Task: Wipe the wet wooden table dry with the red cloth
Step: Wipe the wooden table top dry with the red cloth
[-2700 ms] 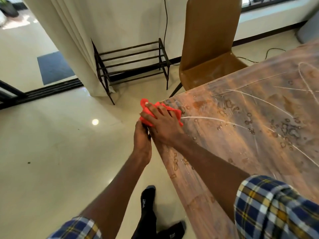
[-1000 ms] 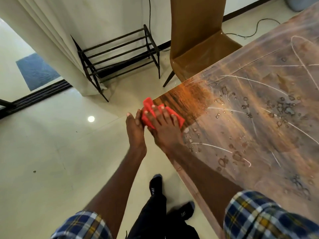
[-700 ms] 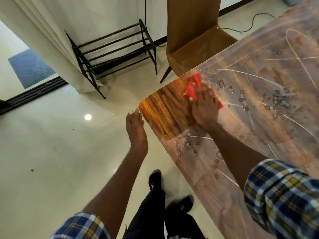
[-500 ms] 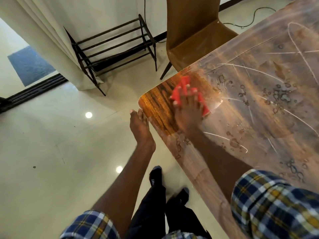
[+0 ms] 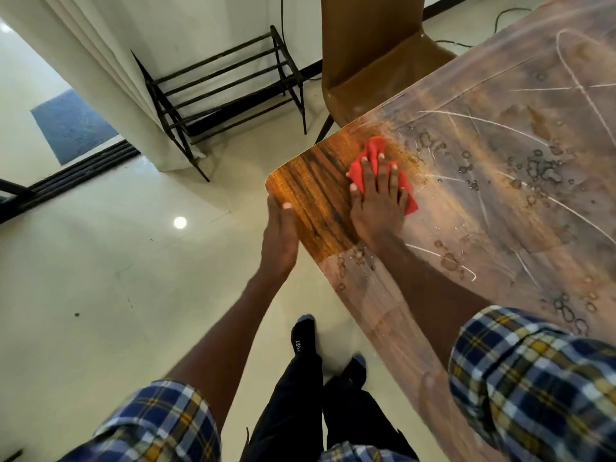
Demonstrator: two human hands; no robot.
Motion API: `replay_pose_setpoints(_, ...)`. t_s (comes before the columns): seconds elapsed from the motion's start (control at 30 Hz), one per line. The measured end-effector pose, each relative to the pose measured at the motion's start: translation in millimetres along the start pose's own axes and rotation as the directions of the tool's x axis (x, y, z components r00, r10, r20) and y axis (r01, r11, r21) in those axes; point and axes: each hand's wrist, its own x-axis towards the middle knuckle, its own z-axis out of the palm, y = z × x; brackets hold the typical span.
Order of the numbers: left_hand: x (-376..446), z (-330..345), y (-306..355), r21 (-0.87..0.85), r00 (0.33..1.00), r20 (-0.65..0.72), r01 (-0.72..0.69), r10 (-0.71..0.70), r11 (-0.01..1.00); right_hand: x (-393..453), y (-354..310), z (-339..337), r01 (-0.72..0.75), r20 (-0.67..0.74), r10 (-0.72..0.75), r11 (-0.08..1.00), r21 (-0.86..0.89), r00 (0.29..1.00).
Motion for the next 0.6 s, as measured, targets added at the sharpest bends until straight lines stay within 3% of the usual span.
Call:
replay_pose_setpoints(0.07, 3.6, -1.5, -9.8, 0.357, 0.994, 0.089, -0.094, 0.066, 0.929, -21.0, -20.8, 8.0, 0.08, 0.008, -0.079, 0.996, -0.032, 0.997)
replay_pose_setpoints(0.13, 3.7, -5.5, -16.0, 0.658, 0.984, 0.14, -0.176, 0.11, 0.733, -49.3, -24.5, 17.5, 0.28, 0.068, -0.276, 0.958, -0.064, 0.959)
replay_pose_setpoints(0.23, 12.7, -14.4, -11.5, 0.807, 0.943, 0.302, -0.331, 0.14, 0.489, -60.0, 8.2, 16.8, 0.548, 0.141, -0.534, 0.832, -0.088, 0.834)
replay_pose_setpoints(0.3, 24.6, -20.3, -11.5, 0.834, 0.92, 0.377, -0.388, 0.107, 0.394, -44.1, 36.9, 3.4, 0.512, 0.124, -0.501, 0.856, -0.075, 0.856)
replay_pose_setpoints(0.37, 32.7, -22.3, -11.7, 0.828, 0.909, 0.407, -0.408, 0.087, 0.384, -24.5, 65.8, -14.5, 0.282, 0.073, -0.278, 0.958, -0.05, 0.958)
replay_pose_setpoints(0.47, 34.7, -27.7, -8.8, 0.777, 0.901, 0.424, -0.416, 0.095, 0.472, -8.6, 85.9, -29.0, 0.01, 0.021, -0.01, 1.0, 0.009, 1.0)
replay_pose_setpoints(0.6, 39.7, -39.6, -11.1, 0.671, 0.887, 0.431, -0.436, 0.162, 0.601, -31.0, 40.4, -7.9, -0.004, -0.008, 0.004, 1.0, -0.025, 1.0)
